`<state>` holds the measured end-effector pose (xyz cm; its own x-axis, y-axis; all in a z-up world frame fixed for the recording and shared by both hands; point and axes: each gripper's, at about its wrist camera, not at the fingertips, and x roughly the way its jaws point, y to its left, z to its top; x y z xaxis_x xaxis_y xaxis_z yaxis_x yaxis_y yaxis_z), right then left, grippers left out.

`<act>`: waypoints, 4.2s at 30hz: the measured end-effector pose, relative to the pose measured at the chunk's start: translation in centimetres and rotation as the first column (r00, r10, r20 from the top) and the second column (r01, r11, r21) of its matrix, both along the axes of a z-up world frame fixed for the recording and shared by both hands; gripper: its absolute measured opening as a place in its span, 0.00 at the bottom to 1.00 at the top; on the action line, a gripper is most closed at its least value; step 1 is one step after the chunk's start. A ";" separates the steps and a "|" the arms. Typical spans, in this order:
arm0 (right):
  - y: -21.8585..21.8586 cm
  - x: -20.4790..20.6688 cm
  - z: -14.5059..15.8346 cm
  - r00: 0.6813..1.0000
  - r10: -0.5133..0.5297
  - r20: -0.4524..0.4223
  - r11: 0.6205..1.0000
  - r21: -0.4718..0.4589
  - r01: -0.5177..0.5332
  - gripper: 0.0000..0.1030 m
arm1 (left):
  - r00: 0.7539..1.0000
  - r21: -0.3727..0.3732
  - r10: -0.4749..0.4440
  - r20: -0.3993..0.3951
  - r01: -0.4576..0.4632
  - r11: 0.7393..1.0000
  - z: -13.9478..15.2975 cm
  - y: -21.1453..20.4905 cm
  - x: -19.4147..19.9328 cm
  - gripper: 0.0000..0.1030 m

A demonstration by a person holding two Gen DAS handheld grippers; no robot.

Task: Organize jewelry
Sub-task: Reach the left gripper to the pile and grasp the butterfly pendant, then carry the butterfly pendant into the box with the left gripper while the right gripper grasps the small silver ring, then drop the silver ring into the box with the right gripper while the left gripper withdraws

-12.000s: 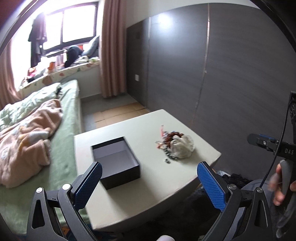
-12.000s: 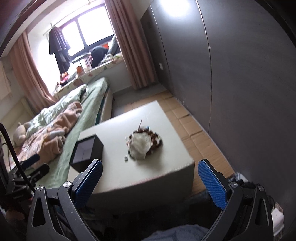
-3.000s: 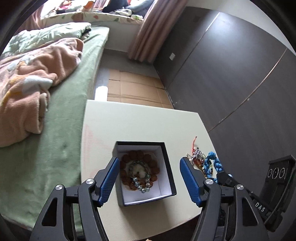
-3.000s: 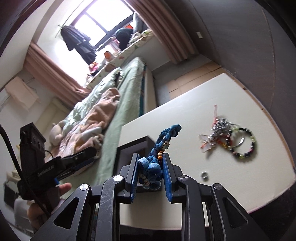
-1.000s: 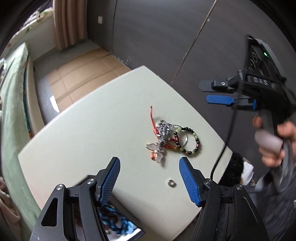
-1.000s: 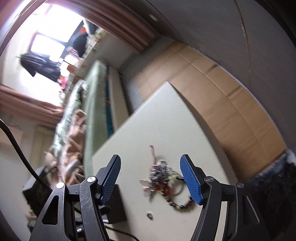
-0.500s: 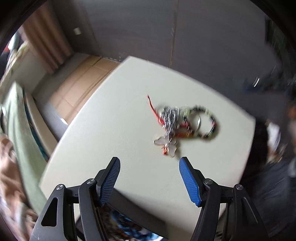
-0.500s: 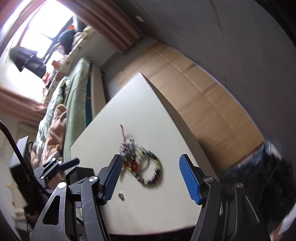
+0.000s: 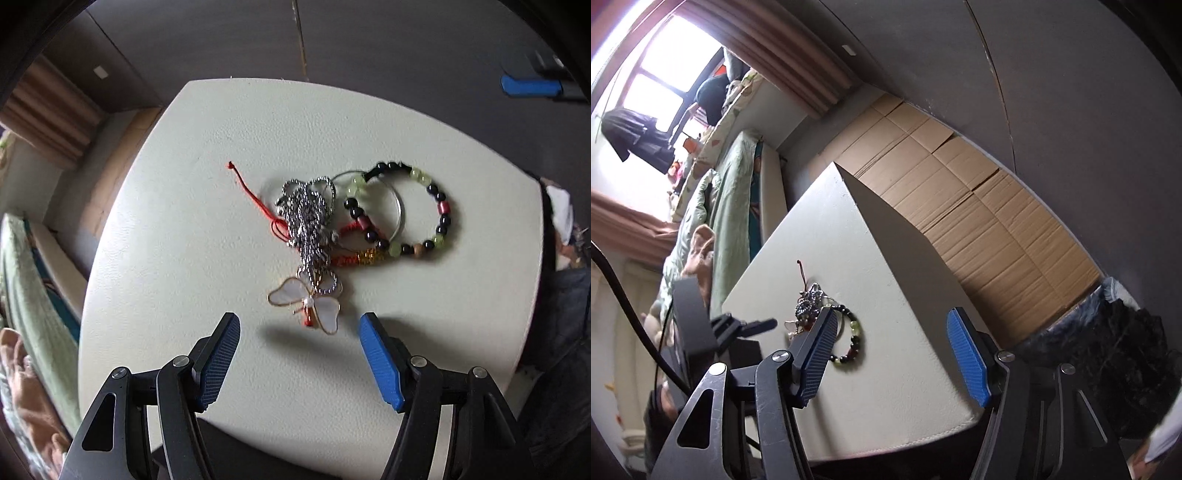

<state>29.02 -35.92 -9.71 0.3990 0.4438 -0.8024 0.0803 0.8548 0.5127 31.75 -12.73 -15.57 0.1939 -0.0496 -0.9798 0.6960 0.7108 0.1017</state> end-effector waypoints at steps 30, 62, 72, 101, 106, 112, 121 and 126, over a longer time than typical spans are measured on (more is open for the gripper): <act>6.7 -1.0 -0.4 0.984 0.178 -0.022 0.982 -0.059 -0.179 0.62 | 0.866 -0.366 0.487 0.109 -0.421 0.830 6.1 7.7 -4.4 0.39; 22.5 -3.9 -4.6 0.908 0.400 -0.128 0.813 -0.407 -0.416 0.14 | 0.669 -0.525 0.743 0.009 -0.629 0.573 8.2 18.2 -13.6 0.39; 20.8 -4.7 -3.2 0.930 0.363 -0.059 0.863 -0.356 -0.360 0.13 | 0.662 -0.527 0.749 -0.020 -0.644 0.554 7.2 18.2 -12.8 0.40; 29.2 -5.6 2.0 0.844 0.480 0.238 0.870 -0.004 -0.493 0.21 | 0.472 -0.679 0.881 -0.033 -0.657 0.327 7.5 25.2 -15.1 0.80; 28.2 -5.3 1.8 0.869 0.443 0.222 0.891 0.002 -0.455 0.60 | 0.478 -0.693 0.878 -0.005 -0.635 0.342 8.6 25.5 -15.6 0.91; 24.7 -5.9 3.0 0.891 0.385 0.239 0.918 -0.002 -0.396 0.60 | 0.522 -0.688 0.853 0.011 -0.615 0.385 9.5 23.9 -15.7 0.93; 18.5 -7.1 4.1 0.931 0.275 0.242 0.961 -0.037 -0.274 0.60 | 0.620 -0.663 0.783 0.049 -0.566 0.489 10.2 18.8 -15.0 0.93; 15.4 -6.9 4.7 0.946 0.253 0.204 0.967 -0.082 -0.241 0.60 | 0.668 -0.642 0.740 0.078 -0.534 0.550 10.0 15.9 -14.4 0.93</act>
